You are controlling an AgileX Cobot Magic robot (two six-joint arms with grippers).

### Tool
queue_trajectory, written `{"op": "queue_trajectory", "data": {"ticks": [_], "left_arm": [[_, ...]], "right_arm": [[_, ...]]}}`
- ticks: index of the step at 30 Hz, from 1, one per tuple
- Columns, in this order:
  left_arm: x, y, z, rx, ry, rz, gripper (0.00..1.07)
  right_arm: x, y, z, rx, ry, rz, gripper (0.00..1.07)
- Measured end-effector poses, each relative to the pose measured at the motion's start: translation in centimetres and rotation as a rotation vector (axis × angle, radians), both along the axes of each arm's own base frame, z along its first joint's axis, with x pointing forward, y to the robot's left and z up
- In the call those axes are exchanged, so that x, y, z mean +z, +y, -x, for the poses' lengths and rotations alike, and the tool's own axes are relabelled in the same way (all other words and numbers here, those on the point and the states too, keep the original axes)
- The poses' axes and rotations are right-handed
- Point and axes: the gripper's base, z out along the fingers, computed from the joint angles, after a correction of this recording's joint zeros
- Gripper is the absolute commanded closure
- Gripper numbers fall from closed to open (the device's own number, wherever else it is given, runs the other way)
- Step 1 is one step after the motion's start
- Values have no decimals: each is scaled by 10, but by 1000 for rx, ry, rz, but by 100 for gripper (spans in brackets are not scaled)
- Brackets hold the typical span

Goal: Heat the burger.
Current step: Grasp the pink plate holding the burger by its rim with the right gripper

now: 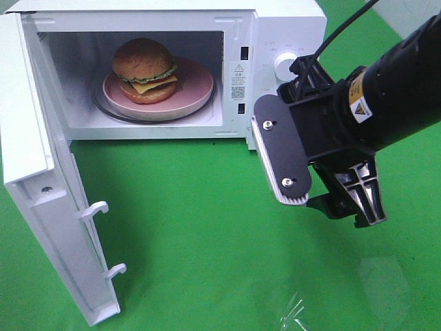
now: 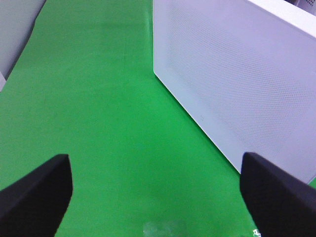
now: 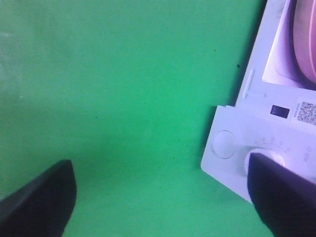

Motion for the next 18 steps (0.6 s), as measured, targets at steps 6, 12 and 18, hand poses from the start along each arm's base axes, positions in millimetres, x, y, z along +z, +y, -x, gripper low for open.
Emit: {"op": "queue_trajectory", "data": {"ticks": [6,12,18], "left_arm": [[0,0,0,0,0,0,22],[0,0,0,0,0,0,22],[0,0,0,0,0,0,22]], "right_arm": [[0,13,-16,-16,-21,-9,18],[-2,32,-37,-5,-40,-17,19],[-8,61,-54,55,-76,-25,20]]}}
